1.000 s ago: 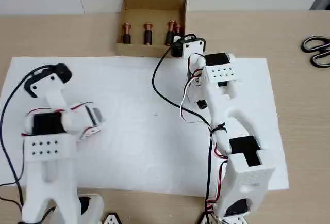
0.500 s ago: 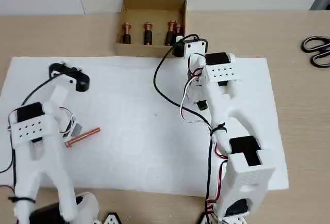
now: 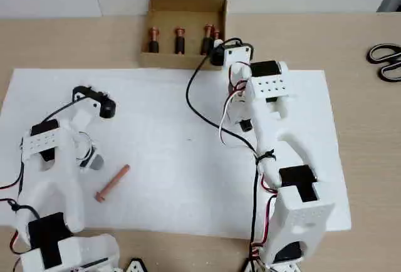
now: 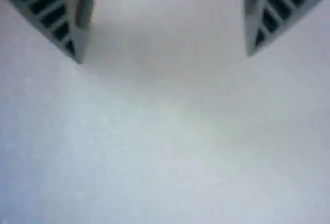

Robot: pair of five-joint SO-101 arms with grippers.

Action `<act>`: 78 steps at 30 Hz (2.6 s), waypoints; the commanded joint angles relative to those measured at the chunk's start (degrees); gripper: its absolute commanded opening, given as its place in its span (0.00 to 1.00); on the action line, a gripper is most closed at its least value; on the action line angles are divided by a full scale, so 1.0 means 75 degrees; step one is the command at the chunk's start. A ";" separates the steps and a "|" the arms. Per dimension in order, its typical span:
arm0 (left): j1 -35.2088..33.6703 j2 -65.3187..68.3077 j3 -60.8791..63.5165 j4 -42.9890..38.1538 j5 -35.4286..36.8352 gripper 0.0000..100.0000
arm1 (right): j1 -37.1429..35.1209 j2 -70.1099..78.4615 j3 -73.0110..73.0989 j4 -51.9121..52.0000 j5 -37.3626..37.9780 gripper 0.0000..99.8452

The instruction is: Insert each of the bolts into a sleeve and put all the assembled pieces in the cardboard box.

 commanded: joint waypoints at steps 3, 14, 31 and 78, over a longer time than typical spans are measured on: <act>-0.0012 -0.0117 -0.0053 -0.0129 -0.0035 0.19 | 0.0018 -0.0568 -0.0668 0.0064 -0.0059 0.00; 0.0082 -0.2028 -0.1635 0.2532 -0.0199 0.19 | -0.0029 -0.0557 -0.1430 0.0346 -0.0258 0.00; 0.1711 -0.3505 -0.0498 0.3821 -0.1571 0.19 | -0.0006 -0.0862 -0.1430 0.0873 -0.0516 0.00; 0.3212 -0.3505 0.1928 0.2590 0.1524 0.01 | 0.0006 -0.1366 -0.1430 0.0862 -0.0469 0.00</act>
